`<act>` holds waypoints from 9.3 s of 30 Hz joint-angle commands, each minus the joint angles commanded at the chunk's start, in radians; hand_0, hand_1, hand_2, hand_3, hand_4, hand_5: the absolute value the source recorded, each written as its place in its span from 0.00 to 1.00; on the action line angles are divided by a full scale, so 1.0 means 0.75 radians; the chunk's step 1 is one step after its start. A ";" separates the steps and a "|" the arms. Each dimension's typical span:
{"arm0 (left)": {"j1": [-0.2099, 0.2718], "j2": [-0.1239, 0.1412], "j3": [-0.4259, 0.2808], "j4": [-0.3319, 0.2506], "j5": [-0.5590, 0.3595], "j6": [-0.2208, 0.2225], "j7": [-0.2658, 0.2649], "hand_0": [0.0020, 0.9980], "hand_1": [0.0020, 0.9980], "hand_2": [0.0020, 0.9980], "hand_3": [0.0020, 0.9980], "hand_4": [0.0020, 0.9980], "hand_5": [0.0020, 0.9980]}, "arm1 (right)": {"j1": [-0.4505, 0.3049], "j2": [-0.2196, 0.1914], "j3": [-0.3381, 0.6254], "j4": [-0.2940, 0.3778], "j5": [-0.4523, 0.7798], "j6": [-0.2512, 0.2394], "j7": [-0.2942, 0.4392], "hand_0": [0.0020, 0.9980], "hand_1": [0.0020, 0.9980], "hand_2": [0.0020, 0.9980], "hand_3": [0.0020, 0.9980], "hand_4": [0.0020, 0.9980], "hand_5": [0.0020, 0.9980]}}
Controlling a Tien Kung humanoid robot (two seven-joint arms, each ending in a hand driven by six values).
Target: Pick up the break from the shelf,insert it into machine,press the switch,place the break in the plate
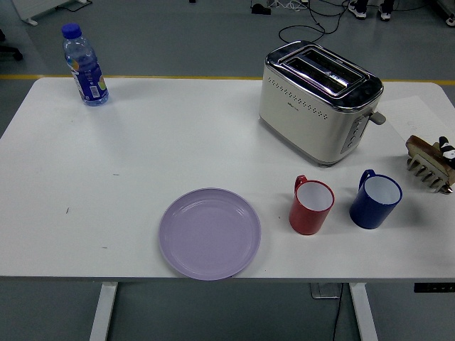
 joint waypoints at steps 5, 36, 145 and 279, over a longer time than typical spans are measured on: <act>0.000 0.001 -0.002 0.000 0.002 0.001 0.000 0.42 0.50 0.60 0.71 0.50 1.00 | 0.018 -0.006 -0.052 -0.004 -0.225 0.030 -0.031 0.93 0.83 0.90 0.89 0.77 0.08; 0.012 0.000 0.005 0.000 0.000 0.005 0.009 0.42 0.50 0.60 0.70 0.51 1.00 | 0.276 0.001 -0.295 -0.320 -0.820 0.162 -0.237 0.91 0.82 0.86 0.87 0.76 0.12; -0.004 0.011 0.020 0.000 -0.031 0.008 0.004 0.42 0.50 0.59 0.70 0.51 1.00 | 0.996 -0.106 -0.664 -0.192 -0.820 0.071 -0.608 0.32 0.36 0.43 0.51 0.39 0.00; 0.003 0.008 0.017 0.000 -0.002 0.008 0.004 0.42 0.50 0.59 0.70 0.52 1.00 | 0.561 -0.171 -0.762 -0.415 -0.466 -0.110 -0.289 0.22 0.21 0.31 0.61 0.41 0.00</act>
